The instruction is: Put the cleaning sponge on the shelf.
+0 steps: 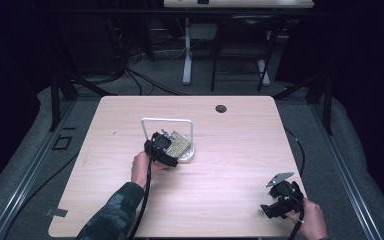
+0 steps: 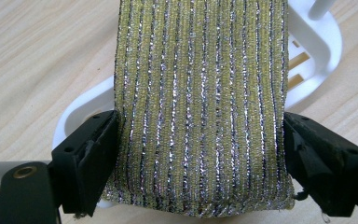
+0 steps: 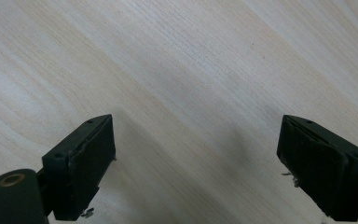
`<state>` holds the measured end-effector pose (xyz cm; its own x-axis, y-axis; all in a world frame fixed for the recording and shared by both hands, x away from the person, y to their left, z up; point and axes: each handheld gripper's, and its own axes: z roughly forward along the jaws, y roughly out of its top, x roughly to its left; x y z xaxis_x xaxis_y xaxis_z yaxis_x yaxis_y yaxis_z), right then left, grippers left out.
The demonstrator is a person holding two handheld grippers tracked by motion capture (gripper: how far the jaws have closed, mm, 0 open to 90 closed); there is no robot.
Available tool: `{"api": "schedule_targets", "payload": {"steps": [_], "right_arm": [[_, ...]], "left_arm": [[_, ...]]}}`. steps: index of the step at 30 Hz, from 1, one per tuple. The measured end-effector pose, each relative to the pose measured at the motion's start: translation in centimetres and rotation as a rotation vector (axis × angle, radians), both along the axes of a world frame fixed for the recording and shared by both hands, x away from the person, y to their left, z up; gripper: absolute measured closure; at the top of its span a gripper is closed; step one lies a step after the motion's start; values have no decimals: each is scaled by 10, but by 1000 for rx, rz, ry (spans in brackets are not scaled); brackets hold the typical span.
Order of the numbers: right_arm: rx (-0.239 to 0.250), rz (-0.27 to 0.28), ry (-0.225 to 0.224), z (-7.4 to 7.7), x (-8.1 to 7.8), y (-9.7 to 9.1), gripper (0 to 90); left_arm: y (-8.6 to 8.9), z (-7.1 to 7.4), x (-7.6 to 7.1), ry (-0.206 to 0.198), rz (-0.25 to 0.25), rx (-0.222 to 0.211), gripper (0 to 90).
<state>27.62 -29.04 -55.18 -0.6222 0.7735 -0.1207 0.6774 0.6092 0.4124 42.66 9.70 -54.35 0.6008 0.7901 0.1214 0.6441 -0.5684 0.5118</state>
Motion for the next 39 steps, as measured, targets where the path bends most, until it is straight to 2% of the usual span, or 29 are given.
{"api": "schedule_targets", "payload": {"steps": [17, 21, 31, 39], "right_arm": [[7, 1, 0, 0, 0, 1, 106], [5, 2, -1, 0, 0, 0, 106], [2, -2, -2, 1, -1, 0, 106], [1, -1, -2, 1, -1, 0, 106]], "left_arm": [[-3, 10, -7, -31, -17, 11, 73], [-3, 13, -9, -16, -36, 11, 69], [2, 27, -24, -28, -59, -3, 59], [8, 40, -39, -67, -83, -20, 61]]}}
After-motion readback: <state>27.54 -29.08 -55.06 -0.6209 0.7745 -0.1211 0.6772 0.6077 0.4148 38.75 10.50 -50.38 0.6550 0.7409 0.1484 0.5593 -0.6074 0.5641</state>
